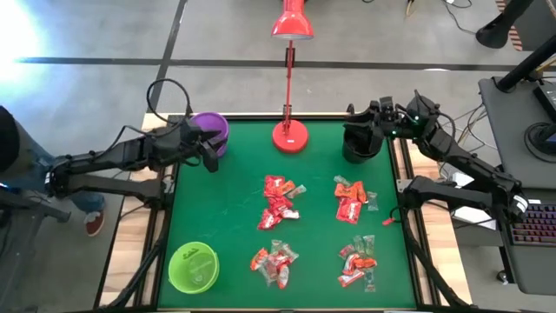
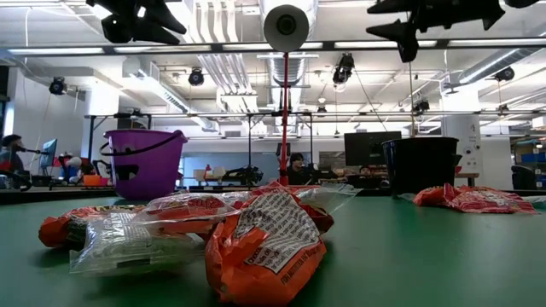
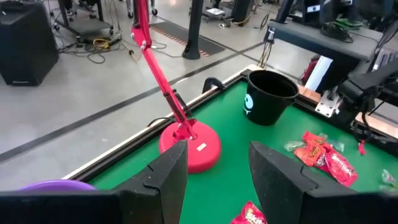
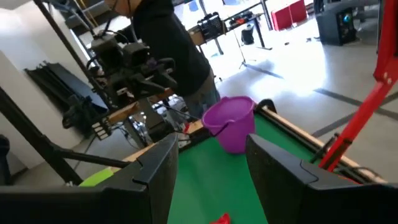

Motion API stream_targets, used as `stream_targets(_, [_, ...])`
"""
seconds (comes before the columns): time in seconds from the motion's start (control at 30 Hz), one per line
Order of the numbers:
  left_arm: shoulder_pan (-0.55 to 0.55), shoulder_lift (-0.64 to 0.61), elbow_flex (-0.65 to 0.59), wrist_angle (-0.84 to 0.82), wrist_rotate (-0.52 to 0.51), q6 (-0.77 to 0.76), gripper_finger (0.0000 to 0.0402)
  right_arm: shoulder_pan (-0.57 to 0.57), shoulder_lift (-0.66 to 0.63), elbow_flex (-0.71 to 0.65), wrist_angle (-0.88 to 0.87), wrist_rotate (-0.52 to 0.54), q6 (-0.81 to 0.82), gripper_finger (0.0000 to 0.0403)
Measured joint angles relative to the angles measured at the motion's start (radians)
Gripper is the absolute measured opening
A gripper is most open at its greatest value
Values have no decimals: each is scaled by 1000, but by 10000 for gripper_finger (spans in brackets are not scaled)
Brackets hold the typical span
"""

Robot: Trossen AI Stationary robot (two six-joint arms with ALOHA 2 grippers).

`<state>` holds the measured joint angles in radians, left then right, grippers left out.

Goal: Sort candy
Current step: Put the orange chocolate into the black bucket

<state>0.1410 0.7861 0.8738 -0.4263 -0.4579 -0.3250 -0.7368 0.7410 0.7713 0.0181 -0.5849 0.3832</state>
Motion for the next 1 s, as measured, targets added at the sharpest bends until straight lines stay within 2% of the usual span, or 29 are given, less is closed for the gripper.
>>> stream_targets(0.1, [0,-10,0,6,47,-7,152,0,1,43,-44,0,-17,180])
stream_targets(0.23, [0,-36,0,15,114,-22,152,20,1,110,-207,1,-62,180])
stream_targets(0.43, [-2,-70,0,5,136,-25,152,89,1,177,-425,17,-106,180])
stream_targets(0.6, [-2,-84,0,-3,139,-11,152,137,8,189,-433,35,-96,180])
stream_targets(1.0, [-2,-86,-1,-3,163,64,152,146,86,274,-428,36,-39,180])
